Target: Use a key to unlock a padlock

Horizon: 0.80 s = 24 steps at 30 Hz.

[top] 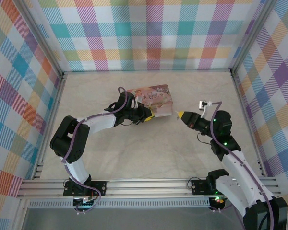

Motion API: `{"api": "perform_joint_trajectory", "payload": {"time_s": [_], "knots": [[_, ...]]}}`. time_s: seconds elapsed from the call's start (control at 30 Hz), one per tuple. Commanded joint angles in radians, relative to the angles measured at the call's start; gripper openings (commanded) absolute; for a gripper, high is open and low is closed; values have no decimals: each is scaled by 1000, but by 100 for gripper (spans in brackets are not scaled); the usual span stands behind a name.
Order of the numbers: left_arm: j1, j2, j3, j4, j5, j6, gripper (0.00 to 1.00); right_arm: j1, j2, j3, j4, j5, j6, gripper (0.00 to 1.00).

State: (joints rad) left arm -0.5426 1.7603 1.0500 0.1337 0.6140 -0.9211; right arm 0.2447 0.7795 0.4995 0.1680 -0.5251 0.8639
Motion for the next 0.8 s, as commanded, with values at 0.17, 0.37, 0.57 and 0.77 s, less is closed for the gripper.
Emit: {"api": "perform_joint_trajectory", "payload": {"time_s": [0.17,0.37,0.57,0.77], "knots": [[-8,-45,10,57,65,-24,10,84,31,-180,232,132,163,0],[-8,-42,8,57,66,-24,10,153,118,-271,399,232,234,0],[-8,-39,8,60,68,-25,10,185,182,-305,456,305,285,0],[-8,-39,2,67,68,-28,10,208,256,-315,550,344,323,0]]}}
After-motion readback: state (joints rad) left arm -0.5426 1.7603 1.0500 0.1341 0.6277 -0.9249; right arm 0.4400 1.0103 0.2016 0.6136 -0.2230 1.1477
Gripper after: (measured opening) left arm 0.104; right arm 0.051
